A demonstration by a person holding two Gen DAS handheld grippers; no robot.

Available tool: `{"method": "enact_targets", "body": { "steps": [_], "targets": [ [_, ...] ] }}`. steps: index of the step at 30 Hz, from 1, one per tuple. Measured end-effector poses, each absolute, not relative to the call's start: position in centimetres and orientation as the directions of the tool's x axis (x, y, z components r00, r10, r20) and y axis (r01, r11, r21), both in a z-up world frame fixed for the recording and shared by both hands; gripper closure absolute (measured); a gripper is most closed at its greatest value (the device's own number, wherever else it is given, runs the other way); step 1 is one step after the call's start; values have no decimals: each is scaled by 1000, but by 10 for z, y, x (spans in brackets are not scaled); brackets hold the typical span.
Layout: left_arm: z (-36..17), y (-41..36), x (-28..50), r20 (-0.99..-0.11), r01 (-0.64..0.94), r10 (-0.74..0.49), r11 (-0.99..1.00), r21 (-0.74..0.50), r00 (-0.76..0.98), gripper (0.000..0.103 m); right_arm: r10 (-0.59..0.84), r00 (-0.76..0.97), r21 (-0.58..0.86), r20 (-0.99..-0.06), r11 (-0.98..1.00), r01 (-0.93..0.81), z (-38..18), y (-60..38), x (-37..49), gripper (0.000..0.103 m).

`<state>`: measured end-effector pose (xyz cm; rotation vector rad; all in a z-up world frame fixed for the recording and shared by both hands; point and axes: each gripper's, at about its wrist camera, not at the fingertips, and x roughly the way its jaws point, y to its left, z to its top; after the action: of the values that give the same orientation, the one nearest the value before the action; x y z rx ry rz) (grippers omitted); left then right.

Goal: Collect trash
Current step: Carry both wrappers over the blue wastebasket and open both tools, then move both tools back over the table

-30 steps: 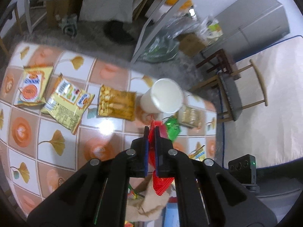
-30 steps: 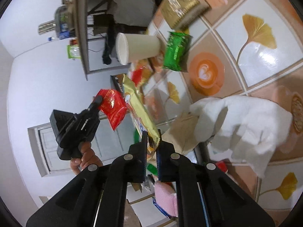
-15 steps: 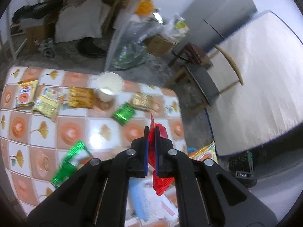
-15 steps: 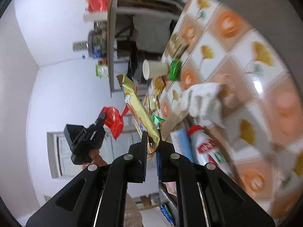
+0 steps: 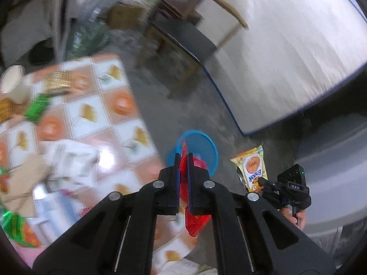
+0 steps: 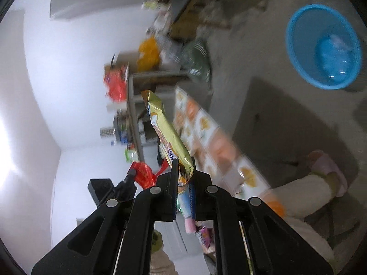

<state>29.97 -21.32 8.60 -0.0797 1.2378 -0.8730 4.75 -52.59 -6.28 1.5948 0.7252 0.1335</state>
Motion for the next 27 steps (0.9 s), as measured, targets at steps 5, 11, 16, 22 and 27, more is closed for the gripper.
{"method": "enact_targets", "body": {
  "steps": [5, 11, 16, 22, 27],
  "targets": [
    [40, -306, 271, -810, 568, -582, 645, -511, -67, 99, 423, 821, 897, -384, -42, 441, -101, -563, -4, 94],
    [-27, -401, 245, -842, 581, -517, 642, -500, -153, 99, 358, 806, 842, -471, -90, 532, -148, -592, -28, 94],
    [-83, -459, 245, -881, 584, -436, 673, -455, -183, 99, 302, 786, 801, -540, -104, 590, -181, -621, -21, 94],
    [-128, -516, 264, -900, 579, -389, 695, -427, -196, 66, 247, 749, 761, -615, -63, 646, -216, -659, 18, 88],
    [-133, -525, 273, -902, 563, -410, 718, -409, -132, 38, 209, 680, 695, -702, -6, 719, -251, -679, 45, 43]
  ]
}}
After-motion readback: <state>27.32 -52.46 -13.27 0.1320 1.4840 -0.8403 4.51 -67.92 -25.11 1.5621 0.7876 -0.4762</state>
